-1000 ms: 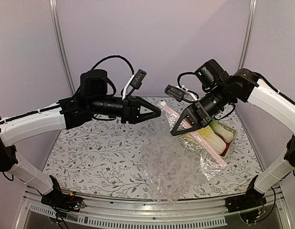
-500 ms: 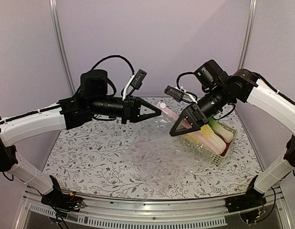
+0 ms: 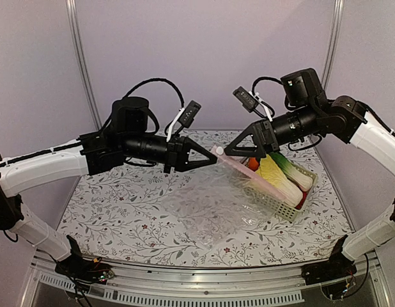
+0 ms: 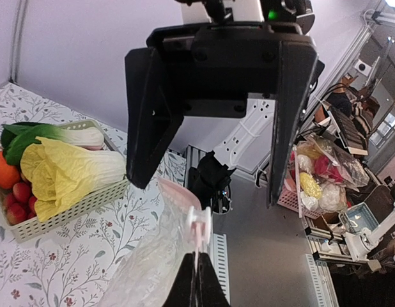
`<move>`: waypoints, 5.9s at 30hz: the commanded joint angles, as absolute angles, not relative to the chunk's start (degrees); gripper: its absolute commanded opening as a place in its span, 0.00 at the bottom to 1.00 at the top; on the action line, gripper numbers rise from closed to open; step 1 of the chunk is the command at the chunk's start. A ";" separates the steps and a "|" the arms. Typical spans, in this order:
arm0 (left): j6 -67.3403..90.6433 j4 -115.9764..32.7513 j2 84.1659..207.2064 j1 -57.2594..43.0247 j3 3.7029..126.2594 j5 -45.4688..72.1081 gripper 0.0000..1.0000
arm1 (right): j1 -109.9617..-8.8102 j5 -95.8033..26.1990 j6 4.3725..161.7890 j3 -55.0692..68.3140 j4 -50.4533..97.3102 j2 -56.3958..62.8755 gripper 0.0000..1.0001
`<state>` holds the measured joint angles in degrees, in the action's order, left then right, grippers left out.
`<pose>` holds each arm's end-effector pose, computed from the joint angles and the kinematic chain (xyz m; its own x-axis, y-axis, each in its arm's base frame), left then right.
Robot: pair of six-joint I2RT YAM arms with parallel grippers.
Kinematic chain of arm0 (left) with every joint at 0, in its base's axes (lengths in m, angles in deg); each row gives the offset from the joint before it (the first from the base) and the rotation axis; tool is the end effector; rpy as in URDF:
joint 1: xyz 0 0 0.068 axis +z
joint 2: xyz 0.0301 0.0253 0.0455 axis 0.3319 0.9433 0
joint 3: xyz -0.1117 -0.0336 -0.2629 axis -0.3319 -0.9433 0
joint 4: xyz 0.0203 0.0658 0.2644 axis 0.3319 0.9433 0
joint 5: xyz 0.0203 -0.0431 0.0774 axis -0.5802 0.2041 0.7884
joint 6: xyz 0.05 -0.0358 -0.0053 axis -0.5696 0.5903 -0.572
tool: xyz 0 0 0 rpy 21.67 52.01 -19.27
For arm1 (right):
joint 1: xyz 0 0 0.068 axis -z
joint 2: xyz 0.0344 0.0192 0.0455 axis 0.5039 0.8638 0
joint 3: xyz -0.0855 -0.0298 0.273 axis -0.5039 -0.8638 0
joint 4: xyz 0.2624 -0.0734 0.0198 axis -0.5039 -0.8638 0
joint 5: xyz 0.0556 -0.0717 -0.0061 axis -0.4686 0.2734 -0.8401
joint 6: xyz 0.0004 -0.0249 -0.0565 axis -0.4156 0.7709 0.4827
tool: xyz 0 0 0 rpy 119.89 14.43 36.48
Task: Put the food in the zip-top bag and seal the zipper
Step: Pass from the right arm to the left, then hold the zipper from the zipper food storage bag, then unzip the zipper from the zipper food storage bag.
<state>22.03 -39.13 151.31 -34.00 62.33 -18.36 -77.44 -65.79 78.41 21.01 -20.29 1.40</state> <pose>0.1835 -0.2972 0.3741 -0.4841 0.1709 -0.8581 0.8724 0.0183 -0.4885 0.1837 0.2411 0.4340 -0.5525 -0.3673 -0.7482 -0.8334 0.2268 0.5040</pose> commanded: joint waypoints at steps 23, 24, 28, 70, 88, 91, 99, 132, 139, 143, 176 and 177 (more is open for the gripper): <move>20.84 -36.87 152.01 -35.55 64.53 -18.76 0.00 | -78.23 -74.65 76.19 20.20 -13.74 4.91 0.28; 20.88 -36.88 152.03 -35.55 64.53 -18.76 0.00 | -78.21 -74.82 76.19 20.14 -13.69 4.94 0.26; 21.08 -37.15 152.10 -35.64 64.45 -18.80 0.00 | -78.24 -75.14 76.29 19.94 -13.68 4.93 0.19; 22.06 -36.03 151.69 -34.51 64.63 -15.58 0.00 | -78.26 -65.70 82.15 19.82 -20.06 3.28 0.00; 21.44 -34.42 149.70 -32.63 63.27 -13.03 0.00 | -78.26 -65.17 82.20 19.34 -20.36 2.84 0.00; 21.43 -34.21 148.99 -32.24 62.83 -12.51 0.00 | -78.30 -65.13 82.16 19.32 -20.42 2.84 0.00; 21.61 -34.02 147.90 -31.30 62.16 -11.67 0.00 | -78.28 -64.99 81.99 19.18 -20.39 2.58 0.00; 25.36 -33.26 144.09 -23.94 56.87 -2.59 0.00 | -78.32 -63.99 81.60 17.83 -20.37 2.05 0.00; 25.80 -32.43 142.26 -21.71 55.47 -0.74 0.00 | -78.24 -63.81 81.55 17.65 -20.46 1.88 0.00; 25.91 -31.76 141.07 -20.36 54.51 0.01 0.00 | -78.33 -63.48 81.55 17.47 -20.70 1.88 0.00; 22.05 -23.47 133.21 -8.48 52.49 -3.11 0.00 | -78.20 -61.81 81.63 17.10 -21.66 2.48 0.00; 22.01 -23.32 133.28 -8.22 52.49 -3.38 0.00 | -78.27 -61.79 81.63 17.12 -21.74 2.56 0.00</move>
